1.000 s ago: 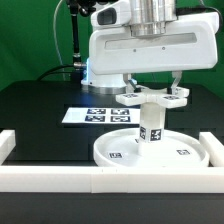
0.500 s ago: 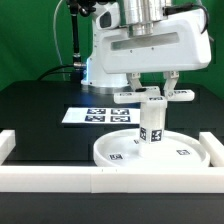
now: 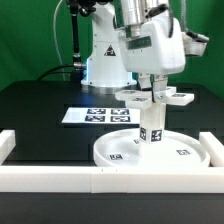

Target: Assemble round table

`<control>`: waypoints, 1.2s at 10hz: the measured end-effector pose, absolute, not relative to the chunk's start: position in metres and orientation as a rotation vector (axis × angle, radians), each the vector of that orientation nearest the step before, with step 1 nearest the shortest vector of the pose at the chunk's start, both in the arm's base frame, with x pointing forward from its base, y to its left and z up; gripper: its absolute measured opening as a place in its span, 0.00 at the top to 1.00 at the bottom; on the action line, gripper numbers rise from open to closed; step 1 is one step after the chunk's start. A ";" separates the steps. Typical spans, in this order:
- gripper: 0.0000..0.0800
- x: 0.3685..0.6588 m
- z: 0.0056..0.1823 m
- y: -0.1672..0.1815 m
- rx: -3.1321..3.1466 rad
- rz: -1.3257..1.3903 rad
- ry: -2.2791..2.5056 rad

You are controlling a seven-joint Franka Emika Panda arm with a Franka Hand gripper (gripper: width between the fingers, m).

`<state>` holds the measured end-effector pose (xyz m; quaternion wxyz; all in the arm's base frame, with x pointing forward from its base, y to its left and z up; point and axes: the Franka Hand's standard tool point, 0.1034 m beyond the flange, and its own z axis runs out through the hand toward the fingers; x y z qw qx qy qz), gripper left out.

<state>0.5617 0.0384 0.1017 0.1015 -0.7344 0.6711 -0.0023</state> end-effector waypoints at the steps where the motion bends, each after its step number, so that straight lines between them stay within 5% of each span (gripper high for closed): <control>1: 0.45 0.562 0.102 0.038 -2.057 0.011 2.104; 5: 0.45 0.563 0.102 0.037 -1.833 0.072 2.282; 7: 0.35 0.563 0.101 0.040 -1.784 0.085 2.313; 8: 0.22 0.563 0.101 0.040 -1.804 0.083 2.297; 9: 0.22 0.563 0.102 0.040 -1.821 0.080 2.281; 12: 0.19 0.568 0.133 0.043 -1.876 0.071 2.172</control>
Offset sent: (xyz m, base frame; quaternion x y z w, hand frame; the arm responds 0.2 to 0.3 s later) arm 0.0046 0.0025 0.0009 -0.0422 -0.0271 0.2502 0.9669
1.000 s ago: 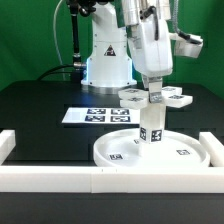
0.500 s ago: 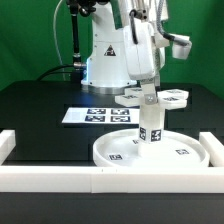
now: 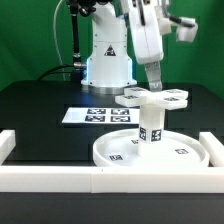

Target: Assemble round table

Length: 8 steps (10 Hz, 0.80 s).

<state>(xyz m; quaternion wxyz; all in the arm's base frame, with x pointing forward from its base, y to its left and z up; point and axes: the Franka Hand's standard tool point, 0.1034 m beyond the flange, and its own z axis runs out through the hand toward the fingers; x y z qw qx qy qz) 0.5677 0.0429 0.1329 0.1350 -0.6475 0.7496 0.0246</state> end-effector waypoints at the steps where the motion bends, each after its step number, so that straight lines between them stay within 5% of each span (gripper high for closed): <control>1: 0.19 0.567 0.131 0.043 -1.876 0.072 2.174; 8: 0.19 0.566 0.128 0.057 -2.441 0.126 1.559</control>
Offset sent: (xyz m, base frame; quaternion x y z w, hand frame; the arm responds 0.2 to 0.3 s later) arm 0.0000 0.0000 0.0000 0.0000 0.0000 0.0000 1.0000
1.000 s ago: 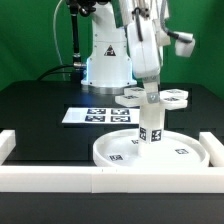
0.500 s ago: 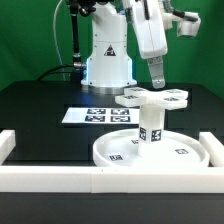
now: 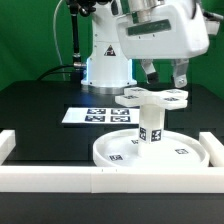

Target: Assemble round table

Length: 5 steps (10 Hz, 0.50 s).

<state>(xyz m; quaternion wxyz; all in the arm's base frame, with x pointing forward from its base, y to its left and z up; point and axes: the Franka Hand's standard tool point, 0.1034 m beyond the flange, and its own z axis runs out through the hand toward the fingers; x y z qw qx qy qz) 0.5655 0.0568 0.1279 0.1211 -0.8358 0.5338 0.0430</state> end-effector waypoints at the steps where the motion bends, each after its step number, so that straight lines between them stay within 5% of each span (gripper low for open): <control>1: 0.19 0.566 0.128 0.056 -2.469 0.115 1.511; 5: 0.19 0.565 0.128 0.055 -2.764 0.048 0.957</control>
Offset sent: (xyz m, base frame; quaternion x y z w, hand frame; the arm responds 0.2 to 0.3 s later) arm 0.0000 0.0000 0.0000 0.0000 0.0000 -0.1296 0.9916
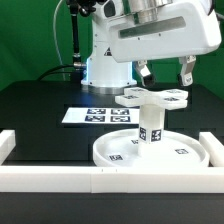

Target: Assemble round table

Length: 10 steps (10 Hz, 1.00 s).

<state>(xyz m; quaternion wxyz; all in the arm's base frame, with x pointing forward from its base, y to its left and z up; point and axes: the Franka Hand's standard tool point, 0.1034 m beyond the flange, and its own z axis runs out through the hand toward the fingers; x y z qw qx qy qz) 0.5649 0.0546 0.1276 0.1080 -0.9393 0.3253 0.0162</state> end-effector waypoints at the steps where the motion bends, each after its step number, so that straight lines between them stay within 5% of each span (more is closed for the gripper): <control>1: 0.19 0.565 0.128 0.054 -2.831 0.032 0.770; 10: 0.19 0.567 0.127 0.054 -2.983 -0.042 -0.562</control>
Offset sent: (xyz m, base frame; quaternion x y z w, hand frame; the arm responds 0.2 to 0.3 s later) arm 0.0032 0.0050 0.0039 -0.0261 0.0160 -0.2135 0.9765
